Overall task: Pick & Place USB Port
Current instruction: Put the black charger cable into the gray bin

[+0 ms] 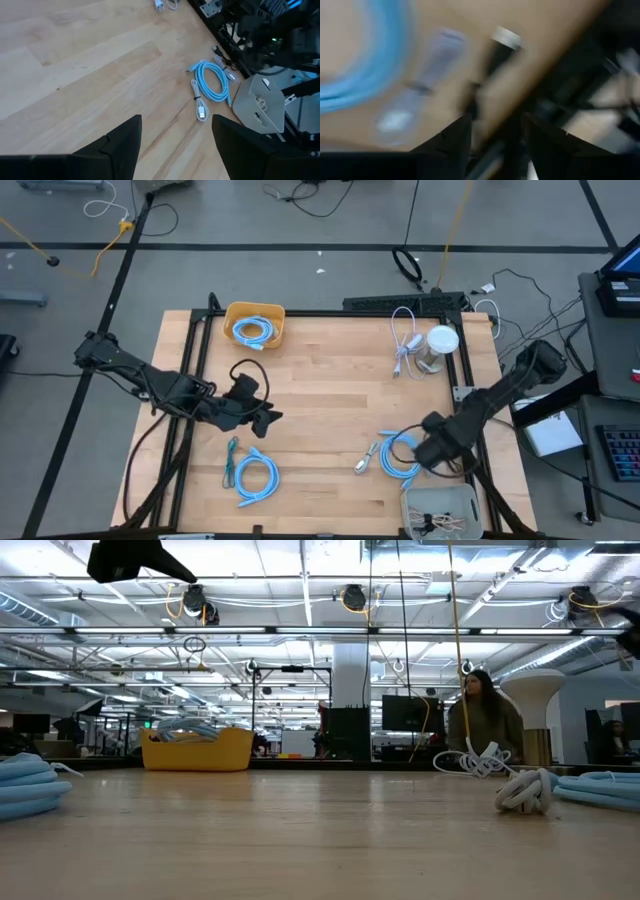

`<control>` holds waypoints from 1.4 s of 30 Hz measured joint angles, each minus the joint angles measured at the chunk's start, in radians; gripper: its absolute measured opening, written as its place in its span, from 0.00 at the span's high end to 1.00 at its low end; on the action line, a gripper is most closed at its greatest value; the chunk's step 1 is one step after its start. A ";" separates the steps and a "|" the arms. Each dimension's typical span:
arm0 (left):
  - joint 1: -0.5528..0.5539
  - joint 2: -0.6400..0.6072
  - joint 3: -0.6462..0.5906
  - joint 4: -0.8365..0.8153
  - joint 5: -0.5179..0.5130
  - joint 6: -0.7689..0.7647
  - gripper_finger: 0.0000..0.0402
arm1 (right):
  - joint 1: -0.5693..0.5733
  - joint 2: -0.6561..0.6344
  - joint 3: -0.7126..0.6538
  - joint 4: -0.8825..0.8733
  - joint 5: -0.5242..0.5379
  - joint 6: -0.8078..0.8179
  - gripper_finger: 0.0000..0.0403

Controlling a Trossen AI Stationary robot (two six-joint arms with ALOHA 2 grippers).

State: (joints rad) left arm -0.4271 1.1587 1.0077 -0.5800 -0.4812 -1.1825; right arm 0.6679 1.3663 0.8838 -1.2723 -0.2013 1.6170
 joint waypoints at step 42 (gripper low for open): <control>0.000 0.000 0.000 0.000 0.005 0.034 0.39 | 0.091 -0.023 -0.253 0.435 0.058 0.353 0.81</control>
State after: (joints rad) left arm -0.4271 1.1587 1.0077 -0.5804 -0.4767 -1.1481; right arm 0.7591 1.3434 0.6308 -0.8368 -0.1434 1.9705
